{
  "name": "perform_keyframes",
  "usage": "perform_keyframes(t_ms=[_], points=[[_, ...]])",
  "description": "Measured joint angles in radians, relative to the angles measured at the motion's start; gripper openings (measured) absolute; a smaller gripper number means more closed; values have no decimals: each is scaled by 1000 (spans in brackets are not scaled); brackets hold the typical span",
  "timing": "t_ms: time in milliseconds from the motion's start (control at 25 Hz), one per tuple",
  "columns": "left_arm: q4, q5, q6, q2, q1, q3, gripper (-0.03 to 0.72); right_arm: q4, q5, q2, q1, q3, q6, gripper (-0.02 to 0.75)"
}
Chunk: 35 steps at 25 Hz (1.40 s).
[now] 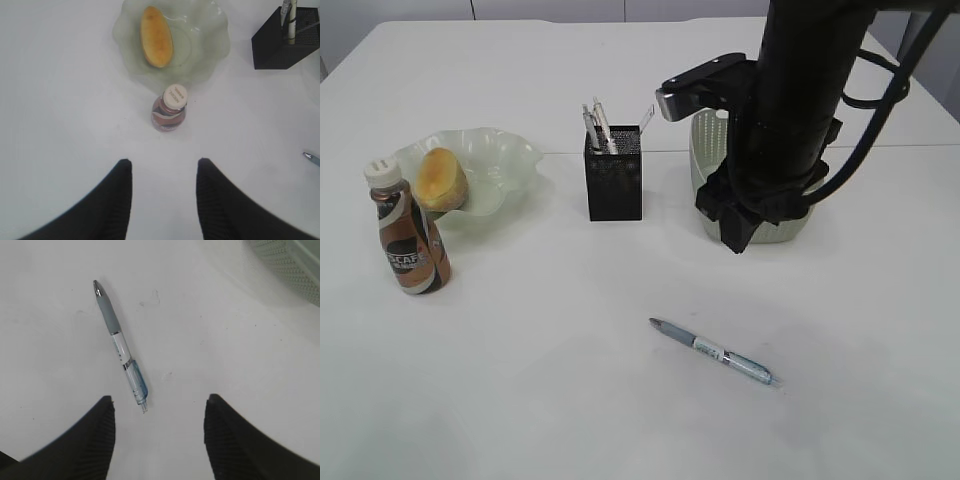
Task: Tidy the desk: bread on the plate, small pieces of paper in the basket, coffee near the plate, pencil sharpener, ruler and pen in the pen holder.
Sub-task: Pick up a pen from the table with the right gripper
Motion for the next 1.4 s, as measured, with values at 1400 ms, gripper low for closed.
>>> perform_keyframes(t_ms=[1400], points=[[-22,0,9,0,0,0,319,113,0,-2,0,100,-268,419]])
